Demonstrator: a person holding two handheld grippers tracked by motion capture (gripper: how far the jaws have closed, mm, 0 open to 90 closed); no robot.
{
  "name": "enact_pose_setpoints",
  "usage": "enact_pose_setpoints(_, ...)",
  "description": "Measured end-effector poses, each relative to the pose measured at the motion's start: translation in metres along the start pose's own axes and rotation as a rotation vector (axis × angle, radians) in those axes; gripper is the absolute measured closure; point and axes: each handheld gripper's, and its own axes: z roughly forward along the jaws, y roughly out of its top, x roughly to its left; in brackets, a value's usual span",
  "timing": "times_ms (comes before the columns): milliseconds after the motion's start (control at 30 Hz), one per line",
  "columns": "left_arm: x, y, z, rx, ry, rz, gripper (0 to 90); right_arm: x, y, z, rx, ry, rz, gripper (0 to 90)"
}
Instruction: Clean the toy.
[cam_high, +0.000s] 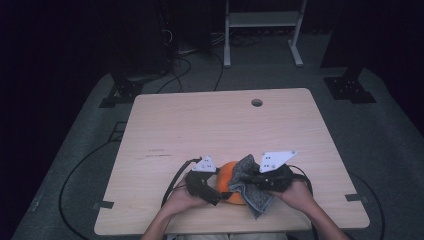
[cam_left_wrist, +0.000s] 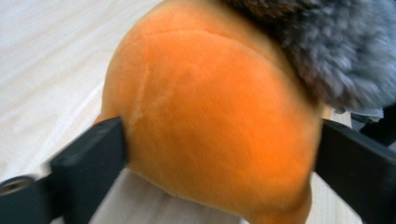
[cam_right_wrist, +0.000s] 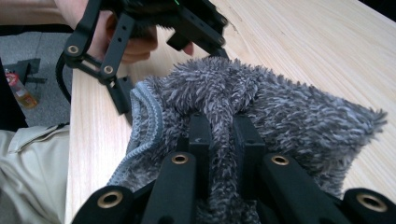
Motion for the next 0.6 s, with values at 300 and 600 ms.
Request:
enact_pose_setpoints(300, -0.012, 0.005, -0.003, 0.001, 0.041, 0.078, 16.4, -0.014, -0.017, -0.038, 0.103, -0.061, 0.034, 79.7)
enact_pose_setpoints(600, -0.024, 0.008, -0.005, 0.011, 0.08, 0.16, 16.9, 0.005, 0.061, 0.002, 0.169, 0.07, -0.125, 79.7)
